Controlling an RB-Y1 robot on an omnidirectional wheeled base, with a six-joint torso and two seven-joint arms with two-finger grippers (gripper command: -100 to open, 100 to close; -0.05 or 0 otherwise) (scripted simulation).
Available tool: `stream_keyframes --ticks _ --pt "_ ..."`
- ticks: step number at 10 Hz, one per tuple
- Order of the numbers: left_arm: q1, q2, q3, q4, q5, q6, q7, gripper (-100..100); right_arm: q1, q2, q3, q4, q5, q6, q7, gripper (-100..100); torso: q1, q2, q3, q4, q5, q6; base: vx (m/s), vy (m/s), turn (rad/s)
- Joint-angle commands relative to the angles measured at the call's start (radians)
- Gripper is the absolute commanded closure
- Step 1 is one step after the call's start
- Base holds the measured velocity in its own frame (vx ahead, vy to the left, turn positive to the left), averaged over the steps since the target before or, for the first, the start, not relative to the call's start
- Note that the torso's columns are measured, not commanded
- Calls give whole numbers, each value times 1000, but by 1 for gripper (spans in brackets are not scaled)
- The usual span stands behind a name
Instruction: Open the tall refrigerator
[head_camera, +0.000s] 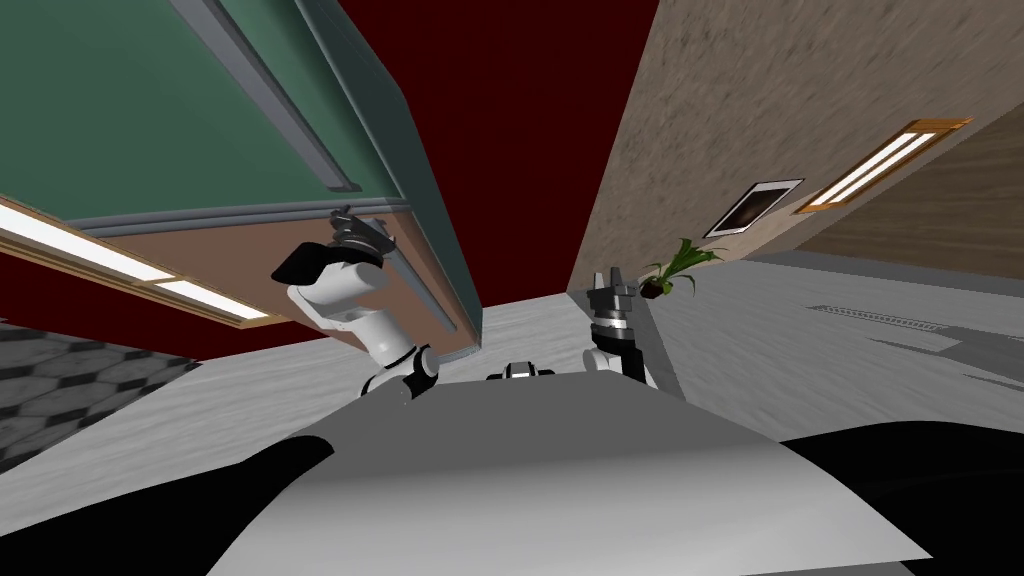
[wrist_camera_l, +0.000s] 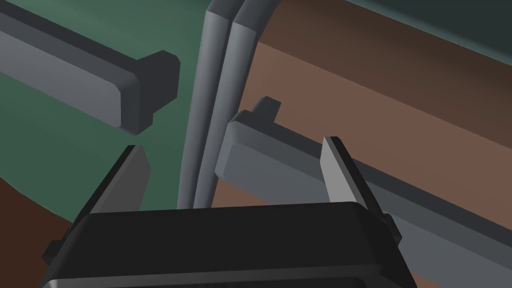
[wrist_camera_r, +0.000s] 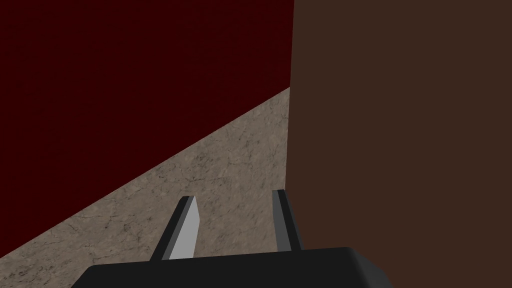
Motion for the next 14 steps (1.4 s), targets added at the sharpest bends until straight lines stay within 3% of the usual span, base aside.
stream_keyframes --ticks 1,2,3,4,5,6,7,8,9,10,11,12,13,14 --pt "-26 6 20 9 3 55 -3 -100 0 0 0 0 0 0 0 0 0 1 0 0 0 0 16 -31 -5" --pt "-67 16 61 32 15 97 -10 -100 0 0 0 0 0 0 0 0 3 3 2 1 1 0 35 -52 40" --pt "-67 16 61 32 15 112 -10 -100 0 0 0 0 0 0 0 0 1 2 1 1 0 0 39 -50 36" --pt "-105 26 101 55 25 152 -19 -100 0 0 0 0 0 0 0 0 1 2 1 0 0 0 49 -60 36" --pt "-105 26 101 55 25 167 -19 -100 0 0 0 0 0 0 0 0 0 1 0 0 0 0 39 -62 36" --pt "-142 38 141 78 35 201 -27 -100 0 0 0 0 0 0 0 0 0 1 1 0 0 0 36 -81 48" --pt "-142 38 141 78 35 219 -27 -100 0 0 0 0 0 0 0 0 0 2 1 1 0 0 36 -60 28" --pt "-176 49 180 101 45 255 -35 -100 0 0 0 0 0 0 0 0 1 2 1 0 0 0 44 -60 44" --pt "-176 49 180 101 45 268 -35 -100 0 0 0 0 0 0 0 0 2 1 1 0 0 0 38 -48 28" --pt "-209 60 217 123 54 305 -44 -100 0 0 0 0 0 0 0 0 2 2 1 0 0 0 42 -58 35" --pt "-209 60 217 123 54 315 -44 -100 0 0 0 0 0 0 0 0 1 1 1 0 0 0 37 -52 29" --pt "-239 72 253 144 62 351 -53 -100 0 0 0 0 0 0 0 0 1 2 1 0 0 0 33 -46 37" --pt "-239 72 253 144 62 359 -53 -100 0 0 0 0 0 0 0 0 1 2 1 1 0 0 26 -38 24" --pt "-268 84 288 164 70 398 -61 -100 0 0 0 0 0 0 0 0 2 2 1 1 0 0 32 -52 45"
